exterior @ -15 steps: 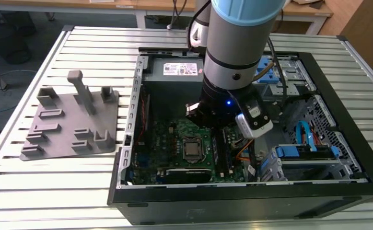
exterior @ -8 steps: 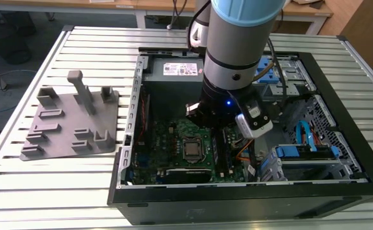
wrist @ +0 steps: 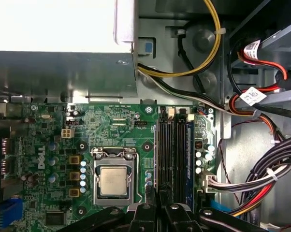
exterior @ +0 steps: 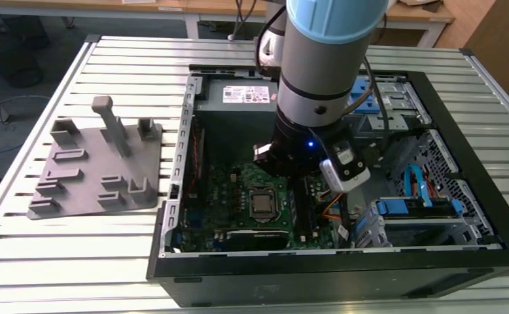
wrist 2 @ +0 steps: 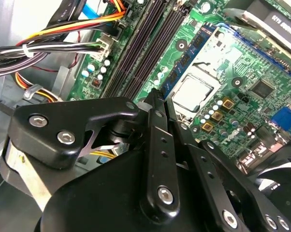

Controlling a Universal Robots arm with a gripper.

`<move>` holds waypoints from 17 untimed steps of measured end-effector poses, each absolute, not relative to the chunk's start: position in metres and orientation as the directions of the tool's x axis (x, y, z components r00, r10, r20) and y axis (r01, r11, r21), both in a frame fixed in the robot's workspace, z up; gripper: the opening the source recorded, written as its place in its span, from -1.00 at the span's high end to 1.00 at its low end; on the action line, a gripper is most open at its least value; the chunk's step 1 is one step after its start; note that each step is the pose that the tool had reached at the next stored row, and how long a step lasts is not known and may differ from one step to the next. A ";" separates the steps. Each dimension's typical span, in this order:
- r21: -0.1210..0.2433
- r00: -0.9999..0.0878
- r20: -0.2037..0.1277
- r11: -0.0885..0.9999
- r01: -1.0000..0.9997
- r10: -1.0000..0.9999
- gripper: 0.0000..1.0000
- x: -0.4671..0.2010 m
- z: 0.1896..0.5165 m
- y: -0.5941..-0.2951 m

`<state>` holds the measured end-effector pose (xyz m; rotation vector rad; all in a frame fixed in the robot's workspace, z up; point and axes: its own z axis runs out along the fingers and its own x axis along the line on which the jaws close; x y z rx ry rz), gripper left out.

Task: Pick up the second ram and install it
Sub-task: 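Insert the second ram into the second slot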

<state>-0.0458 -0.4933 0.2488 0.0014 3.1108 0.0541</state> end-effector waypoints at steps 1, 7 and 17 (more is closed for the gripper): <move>0.035 -1.000 -0.030 0.999 0.000 0.001 0.72 -0.046 0.248 -0.493; 0.035 -1.000 -0.030 0.999 0.000 0.001 0.72 -0.046 0.241 -0.493; 0.035 -0.999 -0.030 0.999 0.009 0.010 0.72 -0.046 0.234 -0.494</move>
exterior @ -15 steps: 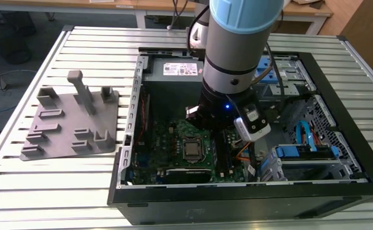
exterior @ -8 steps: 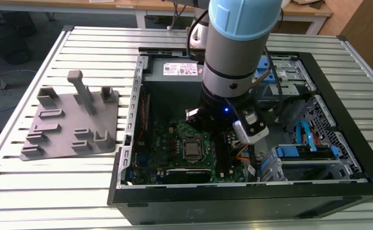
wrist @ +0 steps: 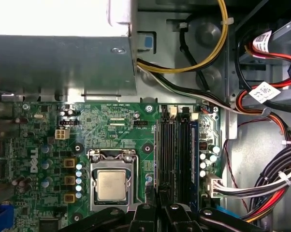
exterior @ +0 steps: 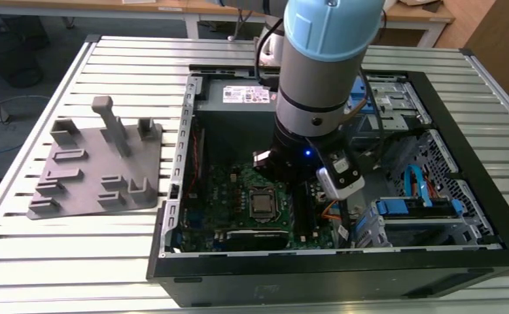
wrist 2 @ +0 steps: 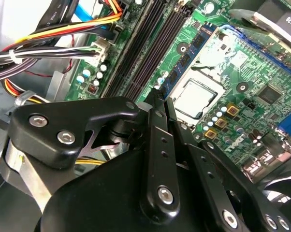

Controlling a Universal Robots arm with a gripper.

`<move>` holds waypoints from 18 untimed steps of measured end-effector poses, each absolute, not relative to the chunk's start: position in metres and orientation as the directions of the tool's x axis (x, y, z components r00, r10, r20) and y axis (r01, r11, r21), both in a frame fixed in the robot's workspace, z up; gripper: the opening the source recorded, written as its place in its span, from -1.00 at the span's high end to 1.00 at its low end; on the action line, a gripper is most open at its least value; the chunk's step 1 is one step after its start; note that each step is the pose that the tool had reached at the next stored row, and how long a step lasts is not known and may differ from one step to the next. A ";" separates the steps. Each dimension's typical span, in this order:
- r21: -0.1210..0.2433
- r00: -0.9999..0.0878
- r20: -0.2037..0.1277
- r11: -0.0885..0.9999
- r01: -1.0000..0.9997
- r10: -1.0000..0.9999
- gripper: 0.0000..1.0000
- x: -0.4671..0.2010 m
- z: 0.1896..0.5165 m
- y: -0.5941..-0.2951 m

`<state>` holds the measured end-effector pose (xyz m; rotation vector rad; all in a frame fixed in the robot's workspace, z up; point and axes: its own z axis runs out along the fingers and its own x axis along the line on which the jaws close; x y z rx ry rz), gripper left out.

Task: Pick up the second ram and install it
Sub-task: 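Insert the second ram into the second slot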

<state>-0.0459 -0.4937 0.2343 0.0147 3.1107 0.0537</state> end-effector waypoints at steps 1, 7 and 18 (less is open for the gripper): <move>0.035 -0.999 -0.030 0.999 0.014 0.015 0.72 -0.046 0.234 -0.494; 0.034 -0.999 -0.030 0.999 0.033 0.034 0.72 -0.044 0.230 -0.494; 0.033 -0.999 -0.030 0.999 0.033 0.034 0.72 -0.036 0.221 -0.492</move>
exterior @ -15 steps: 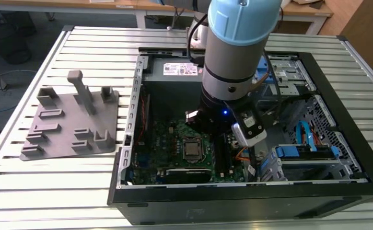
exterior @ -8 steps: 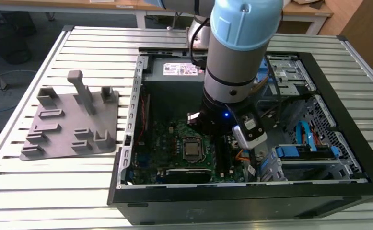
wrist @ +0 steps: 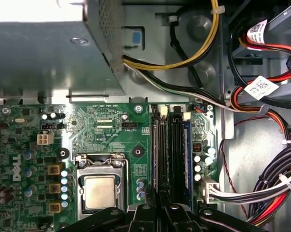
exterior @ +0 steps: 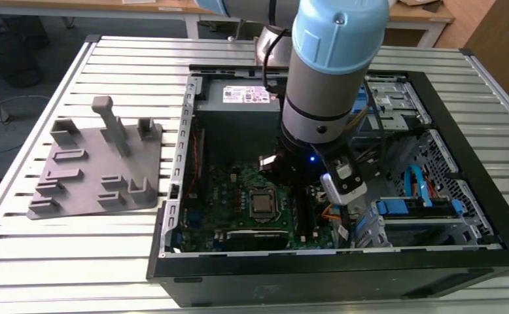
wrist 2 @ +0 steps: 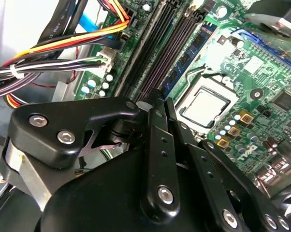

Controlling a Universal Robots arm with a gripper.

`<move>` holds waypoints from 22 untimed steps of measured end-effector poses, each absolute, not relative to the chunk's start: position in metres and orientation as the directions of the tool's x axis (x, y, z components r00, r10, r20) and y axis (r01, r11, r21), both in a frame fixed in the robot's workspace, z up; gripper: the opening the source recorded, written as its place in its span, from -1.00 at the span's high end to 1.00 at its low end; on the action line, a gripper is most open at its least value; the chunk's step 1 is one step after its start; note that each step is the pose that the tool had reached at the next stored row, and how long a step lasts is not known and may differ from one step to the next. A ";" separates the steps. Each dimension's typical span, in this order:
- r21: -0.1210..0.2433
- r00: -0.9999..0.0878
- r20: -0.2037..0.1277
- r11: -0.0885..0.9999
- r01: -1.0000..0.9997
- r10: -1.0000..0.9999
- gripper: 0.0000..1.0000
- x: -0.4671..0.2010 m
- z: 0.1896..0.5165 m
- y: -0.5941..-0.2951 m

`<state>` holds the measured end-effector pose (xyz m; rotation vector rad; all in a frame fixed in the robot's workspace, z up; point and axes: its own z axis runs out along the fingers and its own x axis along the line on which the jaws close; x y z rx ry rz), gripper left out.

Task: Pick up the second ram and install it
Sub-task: 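Insert the second ram into the second slot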

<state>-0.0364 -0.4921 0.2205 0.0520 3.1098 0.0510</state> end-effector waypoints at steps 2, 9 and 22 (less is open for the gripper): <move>0.033 -0.999 -0.030 0.999 0.033 0.034 0.72 -0.035 0.220 -0.492; 0.032 -0.999 -0.030 0.999 0.034 0.035 0.72 -0.032 0.217 -0.491; 0.032 -0.999 -0.032 0.999 0.035 0.036 0.72 -0.031 0.220 -0.491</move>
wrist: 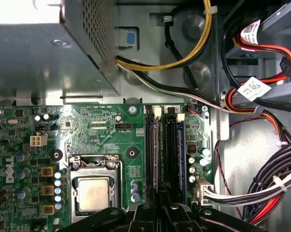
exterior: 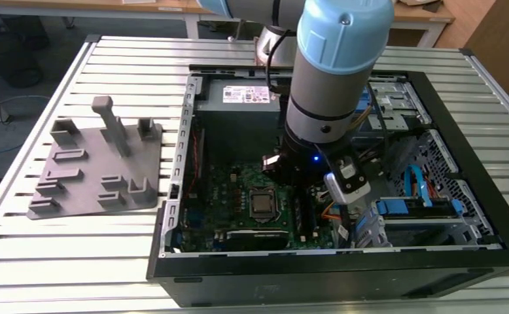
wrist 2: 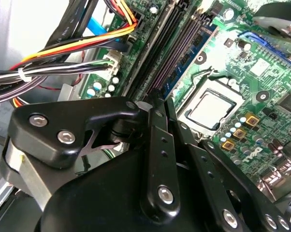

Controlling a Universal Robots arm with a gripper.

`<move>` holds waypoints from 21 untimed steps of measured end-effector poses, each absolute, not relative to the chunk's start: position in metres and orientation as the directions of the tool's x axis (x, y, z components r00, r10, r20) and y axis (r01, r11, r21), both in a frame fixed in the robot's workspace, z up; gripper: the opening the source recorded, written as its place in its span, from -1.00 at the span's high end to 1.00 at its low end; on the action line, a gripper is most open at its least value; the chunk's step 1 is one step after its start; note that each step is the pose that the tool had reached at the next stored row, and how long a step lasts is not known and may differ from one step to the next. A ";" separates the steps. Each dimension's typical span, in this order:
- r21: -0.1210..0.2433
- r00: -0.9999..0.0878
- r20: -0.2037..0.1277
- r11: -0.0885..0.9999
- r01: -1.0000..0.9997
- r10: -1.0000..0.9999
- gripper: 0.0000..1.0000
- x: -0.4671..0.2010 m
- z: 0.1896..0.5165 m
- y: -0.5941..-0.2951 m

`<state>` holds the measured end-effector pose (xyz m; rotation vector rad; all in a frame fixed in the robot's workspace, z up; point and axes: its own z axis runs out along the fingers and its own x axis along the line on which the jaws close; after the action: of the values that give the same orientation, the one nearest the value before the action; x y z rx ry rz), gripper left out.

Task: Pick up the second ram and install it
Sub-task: 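Insert the second ram into the second slot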

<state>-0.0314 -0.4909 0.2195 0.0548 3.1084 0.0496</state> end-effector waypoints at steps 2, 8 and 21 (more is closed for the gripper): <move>0.032 -0.999 -0.032 0.999 0.035 0.036 0.72 -0.031 0.220 -0.492; 0.032 -0.999 -0.032 0.999 0.037 0.038 0.72 -0.030 0.219 -0.492; 0.032 -0.999 -0.032 0.999 0.042 0.043 0.72 -0.030 0.216 -0.492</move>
<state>-0.0295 -0.4919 0.2159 0.0659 3.1082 0.0481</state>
